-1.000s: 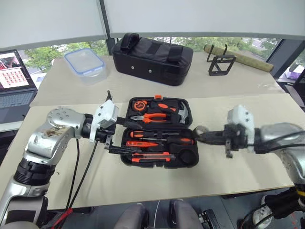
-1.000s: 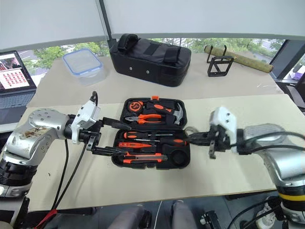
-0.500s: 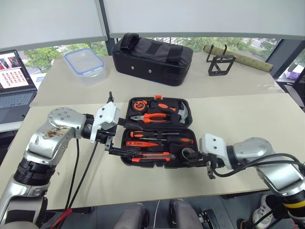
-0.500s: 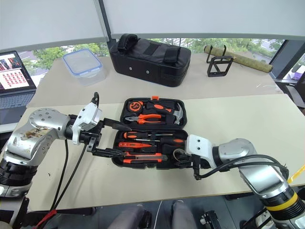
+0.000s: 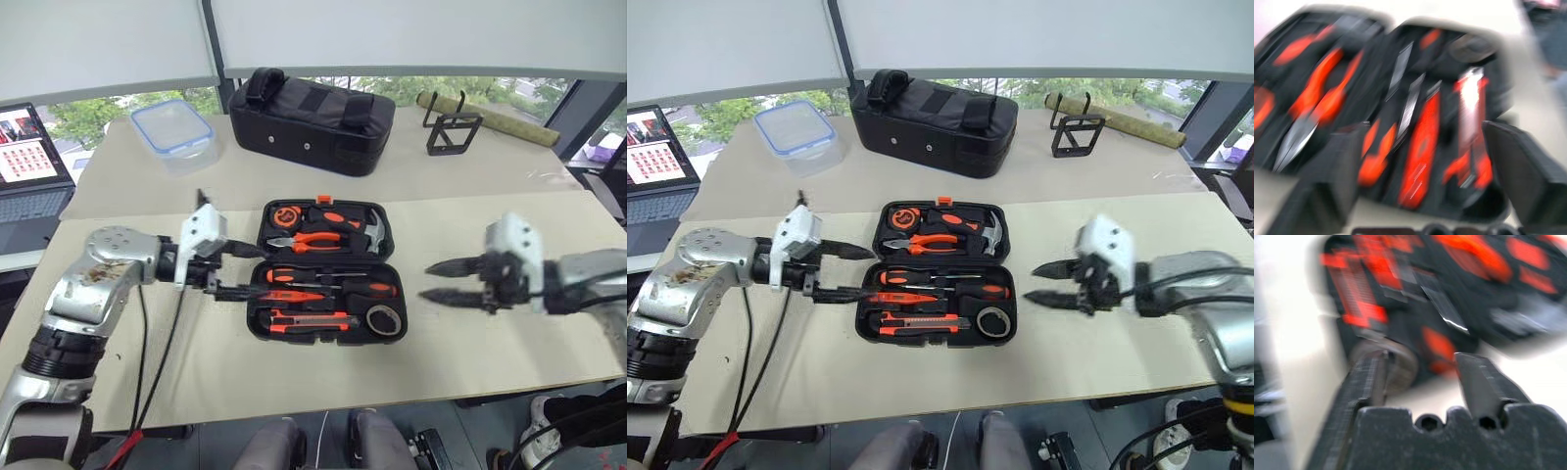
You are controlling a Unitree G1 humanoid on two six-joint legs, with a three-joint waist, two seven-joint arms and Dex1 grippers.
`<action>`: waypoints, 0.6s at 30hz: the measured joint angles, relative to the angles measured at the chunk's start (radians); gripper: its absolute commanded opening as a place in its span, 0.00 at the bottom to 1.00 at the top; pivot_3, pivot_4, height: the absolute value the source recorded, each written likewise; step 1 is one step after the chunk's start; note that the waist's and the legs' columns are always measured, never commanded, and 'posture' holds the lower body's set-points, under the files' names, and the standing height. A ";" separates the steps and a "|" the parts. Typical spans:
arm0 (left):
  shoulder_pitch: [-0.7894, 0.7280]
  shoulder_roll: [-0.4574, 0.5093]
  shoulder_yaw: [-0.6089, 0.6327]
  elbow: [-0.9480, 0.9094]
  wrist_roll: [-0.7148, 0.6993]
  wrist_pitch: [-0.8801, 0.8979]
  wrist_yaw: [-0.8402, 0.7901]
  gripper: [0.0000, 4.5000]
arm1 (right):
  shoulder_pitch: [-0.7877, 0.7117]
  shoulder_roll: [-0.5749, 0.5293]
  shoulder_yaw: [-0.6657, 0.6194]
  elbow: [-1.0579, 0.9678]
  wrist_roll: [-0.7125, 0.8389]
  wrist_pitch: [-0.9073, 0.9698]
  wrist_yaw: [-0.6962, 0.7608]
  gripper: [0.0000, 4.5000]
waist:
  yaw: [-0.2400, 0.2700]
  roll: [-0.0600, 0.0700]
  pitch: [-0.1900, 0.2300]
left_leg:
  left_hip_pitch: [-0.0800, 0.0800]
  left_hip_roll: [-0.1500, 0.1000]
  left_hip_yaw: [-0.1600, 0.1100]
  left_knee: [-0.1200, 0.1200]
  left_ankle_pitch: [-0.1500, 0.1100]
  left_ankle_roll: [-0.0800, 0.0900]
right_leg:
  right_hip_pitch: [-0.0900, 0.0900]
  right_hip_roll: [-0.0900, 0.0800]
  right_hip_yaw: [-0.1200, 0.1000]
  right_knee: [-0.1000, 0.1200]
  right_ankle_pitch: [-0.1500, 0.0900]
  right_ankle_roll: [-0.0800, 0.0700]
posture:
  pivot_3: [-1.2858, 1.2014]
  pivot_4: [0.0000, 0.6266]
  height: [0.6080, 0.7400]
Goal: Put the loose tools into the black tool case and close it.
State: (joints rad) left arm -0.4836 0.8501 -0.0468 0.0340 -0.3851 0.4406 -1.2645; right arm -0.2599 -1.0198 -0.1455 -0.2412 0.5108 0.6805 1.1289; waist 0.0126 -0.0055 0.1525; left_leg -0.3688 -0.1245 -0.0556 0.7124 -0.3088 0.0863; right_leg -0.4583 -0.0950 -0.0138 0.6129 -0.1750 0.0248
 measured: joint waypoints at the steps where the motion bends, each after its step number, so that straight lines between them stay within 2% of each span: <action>1: 0.009 0.004 0.001 0.032 0.023 -0.023 0.008 0.53 | 0.003 0.006 0.005 0.034 -0.011 -0.008 0.000 0.19 | 0.000 0.000 0.000 | 0.000 0.000 0.000 0.000 0.000 0.000 | 0.000 0.000 0.000 0.000 0.000 0.000 | 0.52 0.24 0.86; 3: 0.016 0.004 -0.006 0.083 0.059 -0.057 0.019 0.37 | 0.004 0.022 0.026 0.097 -0.044 -0.041 -0.005 0.03 | 0.000 0.000 0.000 | -0.001 -0.001 0.001 0.001 0.000 0.000 | 0.000 -0.001 0.000 0.000 0.000 0.000 | 0.52 0.24 0.86; 4: 0.020 0.004 -0.015 0.103 0.078 -0.077 0.021 0.27 | 0.000 0.032 0.045 0.126 -0.068 -0.067 -0.008 0.00 | 0.000 0.000 0.000 | 0.000 -0.001 0.001 0.000 0.000 0.000 | 0.000 -0.001 0.000 0.000 0.000 0.000 | 0.52 0.24 0.86; 7: 0.020 -0.027 -0.044 0.149 0.125 -0.118 0.042 0.04 | -0.032 0.091 0.116 0.215 -0.124 -0.129 -0.019 0.00 | 0.001 0.000 0.000 | -0.001 -0.001 0.001 0.001 0.000 0.000 | 0.000 -0.002 0.000 0.000 0.000 0.000 | 0.52 0.24 0.86; 8: 0.018 -0.041 -0.055 0.163 0.140 -0.127 0.051 0.01 | -0.050 0.108 0.138 0.240 -0.141 -0.149 -0.020 0.00 | 0.001 0.000 0.000 | -0.001 -0.001 0.001 0.001 0.000 0.000 | 0.000 -0.002 0.001 0.000 0.000 0.000 | 0.52 0.24 0.86; 13: 0.010 -0.101 -0.088 0.177 0.165 -0.133 0.073 0.01 | -0.147 0.152 0.218 0.333 -0.235 -0.239 -0.021 0.00 | -0.001 0.000 0.000 | -0.001 -0.001 0.001 0.001 0.000 0.000 | -0.001 -0.001 0.000 0.001 0.000 0.000 | 0.52 0.24 0.86; 18: 0.038 -0.114 -0.086 0.090 0.115 -0.030 0.045 0.01 | -0.168 0.172 0.276 0.335 -0.270 -0.290 0.028 0.00 | 0.003 0.000 0.000 | -0.002 -0.001 0.000 0.002 0.000 0.000 | -0.001 -0.001 0.000 0.001 0.000 0.000 | 0.52 0.24 0.86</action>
State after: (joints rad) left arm -0.4461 0.7363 -0.1328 0.1245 -0.2702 0.4105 -1.2200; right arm -0.4277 -0.8481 0.1307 0.0942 0.2412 0.3901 1.1568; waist 0.0154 -0.0053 0.1525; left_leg -0.3706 -0.1257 -0.0552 0.7143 -0.3088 0.0867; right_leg -0.4589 -0.0964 -0.0134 0.6135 -0.1750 0.0251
